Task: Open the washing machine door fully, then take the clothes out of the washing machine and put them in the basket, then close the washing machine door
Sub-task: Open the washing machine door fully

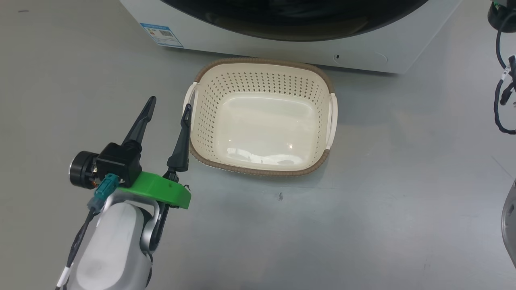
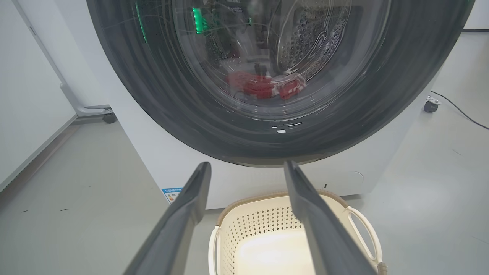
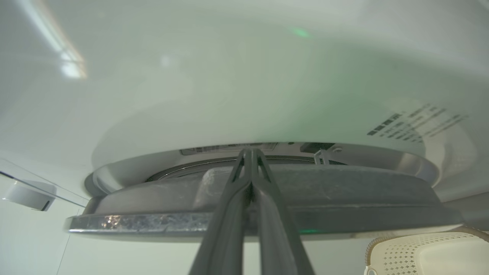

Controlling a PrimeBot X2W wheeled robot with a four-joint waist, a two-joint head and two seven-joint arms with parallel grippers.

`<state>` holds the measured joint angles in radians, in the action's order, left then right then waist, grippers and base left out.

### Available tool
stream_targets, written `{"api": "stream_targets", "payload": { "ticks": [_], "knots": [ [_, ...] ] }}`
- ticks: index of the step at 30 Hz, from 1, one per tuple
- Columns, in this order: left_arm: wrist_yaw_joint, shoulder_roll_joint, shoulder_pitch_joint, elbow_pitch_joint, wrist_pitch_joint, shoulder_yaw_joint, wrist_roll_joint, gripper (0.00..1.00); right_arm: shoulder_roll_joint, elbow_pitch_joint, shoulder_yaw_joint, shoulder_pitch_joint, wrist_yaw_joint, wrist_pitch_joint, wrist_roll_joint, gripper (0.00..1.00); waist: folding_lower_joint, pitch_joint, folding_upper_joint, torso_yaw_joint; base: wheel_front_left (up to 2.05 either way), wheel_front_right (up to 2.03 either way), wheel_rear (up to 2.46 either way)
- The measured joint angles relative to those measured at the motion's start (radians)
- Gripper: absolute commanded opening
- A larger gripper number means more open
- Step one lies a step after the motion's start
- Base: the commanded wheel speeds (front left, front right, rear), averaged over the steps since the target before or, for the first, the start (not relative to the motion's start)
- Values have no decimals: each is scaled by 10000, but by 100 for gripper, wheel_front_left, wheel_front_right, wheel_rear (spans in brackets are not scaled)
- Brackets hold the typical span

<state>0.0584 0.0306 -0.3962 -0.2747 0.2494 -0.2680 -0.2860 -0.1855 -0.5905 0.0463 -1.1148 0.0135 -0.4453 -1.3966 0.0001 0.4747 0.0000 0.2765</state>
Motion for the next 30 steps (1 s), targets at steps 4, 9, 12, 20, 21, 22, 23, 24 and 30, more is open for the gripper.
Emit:
{"api": "stream_targets", "payload": {
  "ticks": [4, 9, 12, 20, 21, 22, 23, 24, 30],
  "knots": [
    [0, -13, -47, 48, 0, -31, -63, 100, -23, -244, -42, -149, -6, -196, -6, 0, 0, 110, 0, 75, 0, 0, 0],
    [-2, -13, -78, 79, 29, -94, -127, 100, -77, -491, -109, -387, 27, -424, -25, 0, 0, 196, 0, 78, 0, 0, 0],
    [-4, -17, -154, 81, 31, -188, -132, 100, -115, -650, -115, -478, 21, -575, -86, 0, 0, 220, 0, 72, 0, 0, 0],
    [-82, -23, -192, 73, 31, -265, -153, 100, -314, -1007, -272, -674, -25, -1340, -259, 0, -1, 250, 0, 53, 0, 0, 0],
    [-96, -23, -193, 71, 31, -265, -153, 100, -339, -1045, -280, -680, -31, -1432, -291, 0, 0, 253, 0, 49, 0, 0, 0],
    [-98, -23, -193, 67, 31, -268, -153, 100, -353, -1085, -276, -689, -33, -1532, -334, 0, 0, 254, 0, 44, 0, 0, 0],
    [-102, -23, -195, 63, 31, -276, -153, 100, -374, -1120, -276, -697, -33, -1630, -399, 0, 0, 253, 0, 39, 0, 0, 0],
    [-104, -23, -196, 61, 31, -280, -153, 100, -399, -1145, -282, -700, -35, -1732, -408, 0, 0, 252, 0, 33, 0, 0, 0],
    [-205, -25, -198, 52, 31, -268, -153, 100, -512, -1331, -360, -706, -35, -2454, -688, 0, -1, 230, 0, -19, 0, 0, 0]
  ]
}}
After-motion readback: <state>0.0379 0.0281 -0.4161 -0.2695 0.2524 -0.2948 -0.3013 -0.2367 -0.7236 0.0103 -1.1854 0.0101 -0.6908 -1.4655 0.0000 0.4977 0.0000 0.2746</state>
